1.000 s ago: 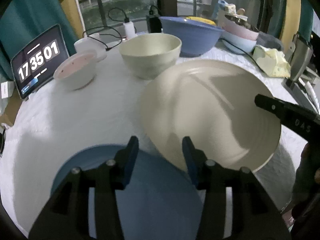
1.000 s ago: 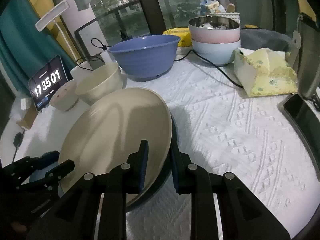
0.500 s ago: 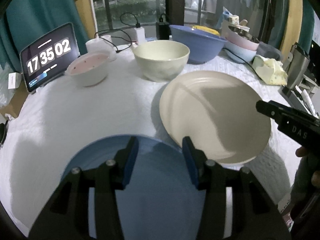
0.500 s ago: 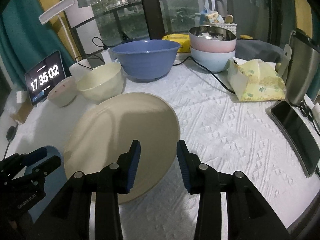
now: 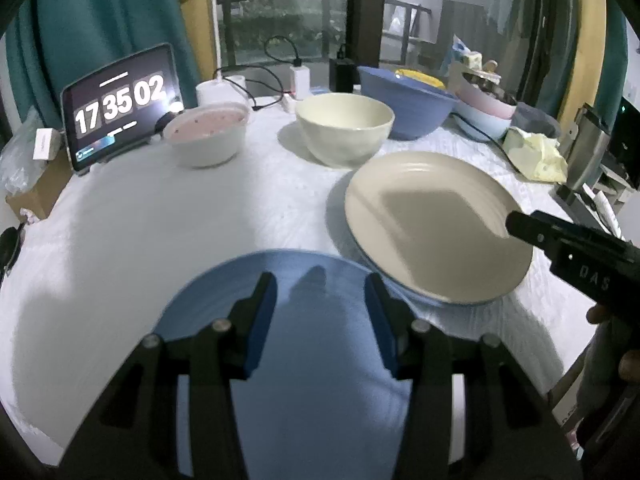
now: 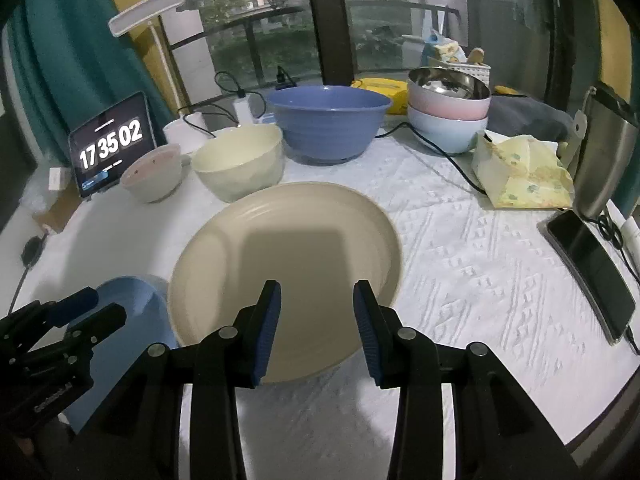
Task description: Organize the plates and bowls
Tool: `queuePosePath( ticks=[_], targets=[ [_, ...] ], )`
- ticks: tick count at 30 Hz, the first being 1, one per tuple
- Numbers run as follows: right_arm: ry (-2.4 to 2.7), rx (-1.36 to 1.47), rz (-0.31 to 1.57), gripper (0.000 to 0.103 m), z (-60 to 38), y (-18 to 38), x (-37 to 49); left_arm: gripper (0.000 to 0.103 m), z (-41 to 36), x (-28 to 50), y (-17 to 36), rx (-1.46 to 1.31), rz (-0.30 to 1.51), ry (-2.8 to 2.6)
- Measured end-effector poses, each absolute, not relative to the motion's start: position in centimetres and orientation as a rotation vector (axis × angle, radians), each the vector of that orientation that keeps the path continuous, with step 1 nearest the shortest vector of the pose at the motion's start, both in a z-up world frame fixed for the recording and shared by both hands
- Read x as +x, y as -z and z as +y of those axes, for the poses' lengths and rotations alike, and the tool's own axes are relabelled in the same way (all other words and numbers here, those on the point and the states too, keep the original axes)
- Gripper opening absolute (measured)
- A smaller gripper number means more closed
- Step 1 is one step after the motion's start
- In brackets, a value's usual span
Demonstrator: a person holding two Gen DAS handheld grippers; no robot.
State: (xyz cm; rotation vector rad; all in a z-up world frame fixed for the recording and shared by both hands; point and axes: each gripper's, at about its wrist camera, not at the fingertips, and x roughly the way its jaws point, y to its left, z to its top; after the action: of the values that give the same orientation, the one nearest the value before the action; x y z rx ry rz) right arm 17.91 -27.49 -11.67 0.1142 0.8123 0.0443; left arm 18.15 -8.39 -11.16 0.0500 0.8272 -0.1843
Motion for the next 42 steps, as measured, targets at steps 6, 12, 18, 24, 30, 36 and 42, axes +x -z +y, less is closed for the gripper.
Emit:
queuePosePath(
  ticks=[6, 12, 18, 24, 30, 36, 42],
  targets=[
    [-0.063, 0.098, 0.812, 0.040, -25.8, 11.3, 17.1, 0.047, -7.1, 16.9, 11.0, 0.031, 0.813, 0.182],
    [-0.087, 0.072, 0.814, 0.040, -23.9, 11.1, 16.2, 0.047, -5.8, 15.8, 10.9, 0.002, 0.801, 0.180],
    [-0.103, 0.053, 0.816, 0.040, -22.4, 11.0, 15.4, 0.048, -4.5, 15.0, 11.1, -0.029, 0.792, 0.176],
    [-0.118, 0.037, 0.835, 0.040, -20.7, 11.7, 14.6, 0.049, -2.9, 14.1, 11.7, -0.043, 0.787, 0.160],
    [-0.139, 0.020, 0.852, 0.040, -19.0, 12.3, 14.3, 0.058, -1.3, 13.4, 12.2, -0.069, 0.783, 0.146],
    [-0.166, 0.005, 0.878, 0.040, -17.3, 13.4, 14.2, 0.062, 0.7, 12.5, 12.5, -0.088, 0.768, 0.115],
    [-0.188, -0.010, 0.902, 0.040, -16.0, 14.3, 14.5, 0.062, 2.5, 12.4, 13.8, -0.103, 0.790, 0.061]
  ],
)
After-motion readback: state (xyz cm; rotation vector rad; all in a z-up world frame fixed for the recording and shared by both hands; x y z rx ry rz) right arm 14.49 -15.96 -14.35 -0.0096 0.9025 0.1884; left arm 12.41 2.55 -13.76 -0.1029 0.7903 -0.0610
